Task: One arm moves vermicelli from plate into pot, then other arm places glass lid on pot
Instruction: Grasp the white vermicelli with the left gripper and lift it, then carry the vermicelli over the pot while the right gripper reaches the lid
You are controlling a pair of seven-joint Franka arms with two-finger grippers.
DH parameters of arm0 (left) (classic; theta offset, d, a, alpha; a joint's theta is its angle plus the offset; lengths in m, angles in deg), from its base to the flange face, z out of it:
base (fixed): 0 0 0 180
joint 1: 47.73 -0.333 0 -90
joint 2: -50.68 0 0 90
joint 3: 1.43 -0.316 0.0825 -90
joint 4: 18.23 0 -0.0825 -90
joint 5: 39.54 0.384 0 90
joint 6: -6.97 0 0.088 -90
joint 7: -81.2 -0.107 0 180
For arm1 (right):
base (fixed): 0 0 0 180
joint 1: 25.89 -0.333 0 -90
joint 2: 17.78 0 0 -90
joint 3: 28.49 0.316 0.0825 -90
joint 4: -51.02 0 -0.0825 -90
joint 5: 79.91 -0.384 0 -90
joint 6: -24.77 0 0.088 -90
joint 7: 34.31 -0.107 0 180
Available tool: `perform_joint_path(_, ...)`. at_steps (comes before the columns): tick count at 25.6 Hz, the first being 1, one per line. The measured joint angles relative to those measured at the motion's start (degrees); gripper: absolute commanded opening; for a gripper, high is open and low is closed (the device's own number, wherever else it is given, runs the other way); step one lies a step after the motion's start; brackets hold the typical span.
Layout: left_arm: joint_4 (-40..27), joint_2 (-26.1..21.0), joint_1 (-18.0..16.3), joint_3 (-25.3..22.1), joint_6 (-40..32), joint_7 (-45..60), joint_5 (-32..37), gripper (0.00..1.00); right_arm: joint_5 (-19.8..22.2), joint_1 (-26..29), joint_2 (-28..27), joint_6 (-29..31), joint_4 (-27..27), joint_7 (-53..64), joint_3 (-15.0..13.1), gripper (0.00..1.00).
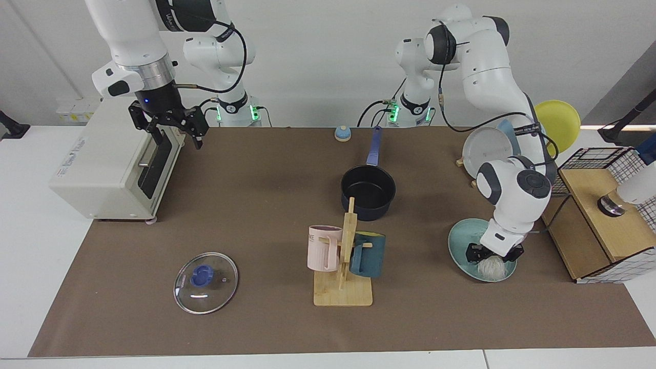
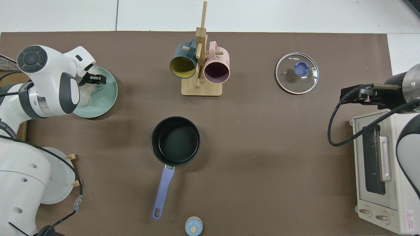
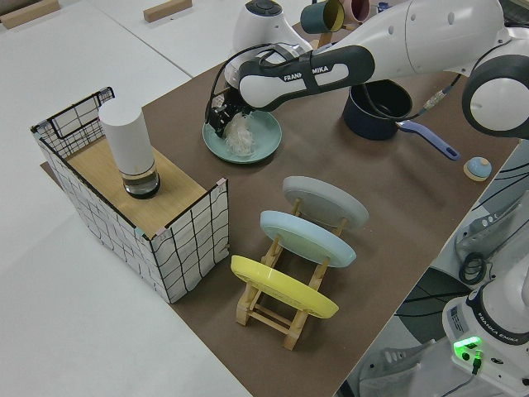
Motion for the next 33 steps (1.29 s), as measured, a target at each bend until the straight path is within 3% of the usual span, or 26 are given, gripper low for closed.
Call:
perform_joint_path(8, 0.9, 4.4, 0.0, -0.3, -5.2, -0.4, 0.0, 0.00, 0.0, 0.7, 0.0, 0.0, 0.0, 0.0, -0.2, 1.00)
perform_joint_path(17, 1.3, 15.0, 0.9, 0.0, -21.5, 1.5, 0.0, 0.00, 0.0, 0.8, 1.0, -1.6, 0.0, 0.0, -0.3, 0.99)
perform_joint_path(22, -3.4, 19.3, 2.8, 0.5, -23.5, 6.2, 0.0, 0.00, 0.0, 1.0, 0.7, -1.8, -0.4, 0.0, -0.3, 0.99)
perform_joint_path(27, -9.1, 21.4, 4.0, 6.2, -21.6, 16.5, 1.0, 0.00, 0.1, 1.2, -6.0, -1.8, -6.9, 0.0, -0.3, 0.99)
perform_joint_path(33, -10.1, 21.8, 4.8, 15.9, -19.9, 32.2, 4.5, 0.00, 0.1, 1.3, -21.5, -2.2, -20.9, 0.1, -0.3, 0.99)
